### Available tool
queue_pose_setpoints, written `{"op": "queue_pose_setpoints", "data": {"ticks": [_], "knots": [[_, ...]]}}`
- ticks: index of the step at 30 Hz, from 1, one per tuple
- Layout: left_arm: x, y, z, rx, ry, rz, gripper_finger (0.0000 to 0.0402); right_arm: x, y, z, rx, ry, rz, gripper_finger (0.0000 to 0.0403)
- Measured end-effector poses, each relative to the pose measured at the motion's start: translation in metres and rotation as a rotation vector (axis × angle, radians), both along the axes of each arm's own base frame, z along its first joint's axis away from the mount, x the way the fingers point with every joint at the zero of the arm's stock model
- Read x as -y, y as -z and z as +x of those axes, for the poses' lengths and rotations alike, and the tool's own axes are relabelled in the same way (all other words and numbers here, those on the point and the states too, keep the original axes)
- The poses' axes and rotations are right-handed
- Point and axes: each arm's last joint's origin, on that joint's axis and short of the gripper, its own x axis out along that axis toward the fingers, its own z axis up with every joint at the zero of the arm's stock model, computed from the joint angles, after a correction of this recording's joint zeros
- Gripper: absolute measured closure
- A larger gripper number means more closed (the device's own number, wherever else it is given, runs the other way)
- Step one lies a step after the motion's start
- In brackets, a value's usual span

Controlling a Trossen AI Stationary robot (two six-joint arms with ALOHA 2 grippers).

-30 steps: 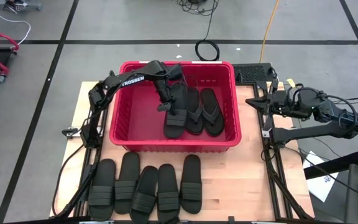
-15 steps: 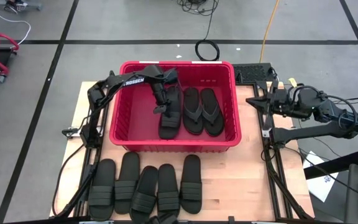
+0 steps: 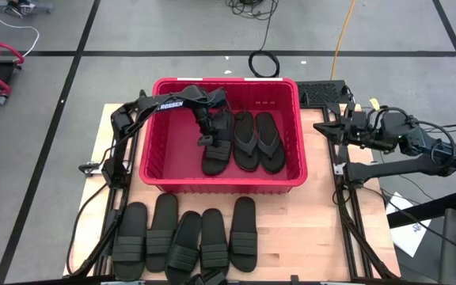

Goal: Pick and place slides into bin
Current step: Put the slide into the red bin

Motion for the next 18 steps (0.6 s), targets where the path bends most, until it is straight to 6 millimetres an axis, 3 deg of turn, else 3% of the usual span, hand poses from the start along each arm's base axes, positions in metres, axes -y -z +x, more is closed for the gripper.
{"op": "queue_pose_setpoints", "data": {"ticks": [18], "knots": [[0.0,0.021,-0.002,-0.034,-0.153,-0.1,0.0397,0.0,0.0,0.0,-0.001,0.0,0.0,0.0403]]}}
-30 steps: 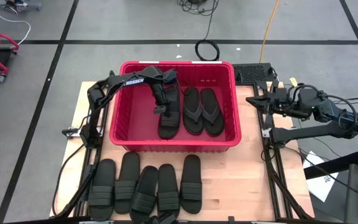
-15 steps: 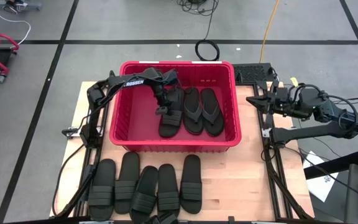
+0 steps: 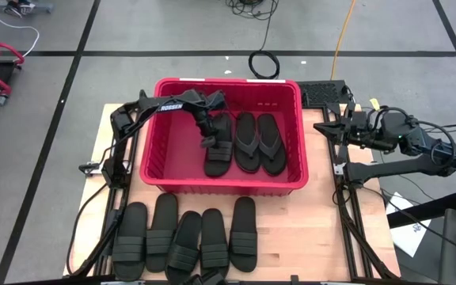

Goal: Pick and place slides into bin
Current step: Put the slide into the red bin

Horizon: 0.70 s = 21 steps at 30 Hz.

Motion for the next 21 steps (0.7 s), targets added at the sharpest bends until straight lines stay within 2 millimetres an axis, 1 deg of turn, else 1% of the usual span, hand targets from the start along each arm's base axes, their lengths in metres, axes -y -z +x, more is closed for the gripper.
{"op": "queue_pose_setpoints", "data": {"ticks": [4,11,18,21], "knots": [[-0.0007,-0.0002,0.0002,0.008,-0.02,-0.035,0.0397,0.0,-0.0001,0.0,0.0,0.0,0.0,0.0403],[-0.0006,-0.0002,0.0003,0.01,-0.016,-0.033,0.0397,0.0,0.0001,0.0001,-0.001,-0.001,0.0,0.0403],[0.0002,0.001,0.0037,-0.018,-0.014,0.063,0.0394,0.0,0.0001,0.0,-0.001,-0.001,0.0,0.0403],[0.0,0.001,0.0036,-0.021,-0.017,0.064,0.0377,0.0,0.0001,0.0,-0.001,-0.002,0.0,0.0403]]}}
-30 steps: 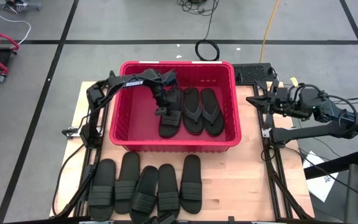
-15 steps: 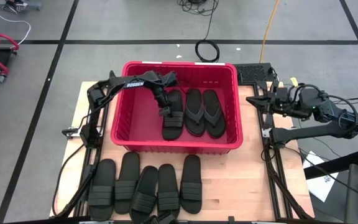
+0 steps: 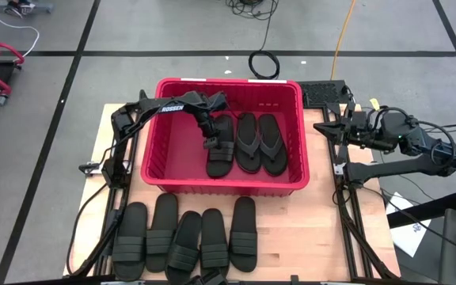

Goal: Pick and place slides into bin
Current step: Put the slide into the red bin

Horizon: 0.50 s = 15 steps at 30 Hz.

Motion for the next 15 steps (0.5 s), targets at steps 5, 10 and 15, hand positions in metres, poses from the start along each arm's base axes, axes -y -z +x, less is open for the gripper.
{"op": "queue_pose_setpoints", "data": {"ticks": [5,10,15], "knots": [[0.0,-0.001,0.0,-0.006,-0.031,-0.032,0.0318,0.0,0.0,0.0,0.0,0.0,0.0,0.0403],[0.0,-0.001,0.001,0.001,-0.051,-0.067,0.0247,0.0,0.0,0.0,-0.001,0.0,0.0,0.0403],[-0.001,-0.013,0.008,0.035,-0.045,-0.05,0.0192,0.0,0.001,0.0,-0.012,-0.001,0.0,0.0403]]}}
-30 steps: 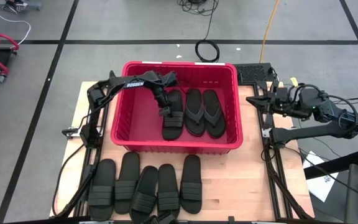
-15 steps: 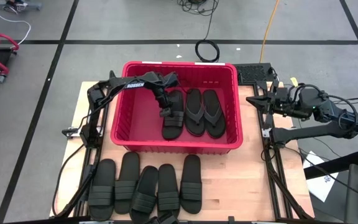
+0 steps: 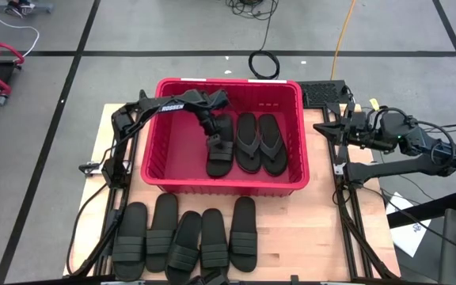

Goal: Pick and place slides into bin
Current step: Put the slide into the red bin

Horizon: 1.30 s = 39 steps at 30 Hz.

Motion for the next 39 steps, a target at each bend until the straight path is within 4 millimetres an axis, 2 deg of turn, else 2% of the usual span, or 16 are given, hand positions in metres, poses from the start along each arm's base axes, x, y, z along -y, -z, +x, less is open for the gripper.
{"op": "queue_pose_setpoints", "data": {"ticks": [9,14,18,22,25,27,31,33,35,39], "knots": [[-0.012,-0.05,0.019,0.129,-0.001,0.105,0.0144,0.0,0.0,0.0,0.0,0.0,0.0,0.0403],[-0.005,-0.1,0.019,0.126,0.031,0.107,0.0145,0.0,0.0,0.0,-0.002,-0.001,-0.006,0.0403],[0.026,-0.151,0.012,0.118,0.17,0.13,0.0194,0.0,0.0,0.0,-0.009,-0.004,-0.028,0.0403],[0.066,-0.198,0.003,0.183,0.256,0.256,0.0293,0.0,0.0,0.0,-0.009,-0.004,-0.026,0.0403],[0.096,-0.229,-0.01,0.3,0.329,0.312,0.0374,0.0,0.0,0.0,-0.003,0.001,-0.003,0.0403],[0.113,-0.248,-0.021,0.4,0.367,0.279,0.039,0.0,0.0,0.0,-0.002,0.003,0.007,0.0403],[0.141,-0.278,-0.042,0.619,0.41,0.195,0.0392,0.0,0.0,0.0,0.005,0.006,0.028,0.0403],[0.153,-0.286,-0.053,0.718,0.435,0.172,0.0399,0.0,0.0,0.0,0.011,0.007,0.035,0.0403],[0.162,-0.279,-0.062,0.748,0.426,0.144,0.0399,0.0,-0.001,0.0,0.019,0.009,0.041,0.0403],[0.167,-0.235,-0.078,0.682,0.276,0.125,0.04,0.001,-0.001,0.0,0.026,0.034,0.046,0.0403]]}}
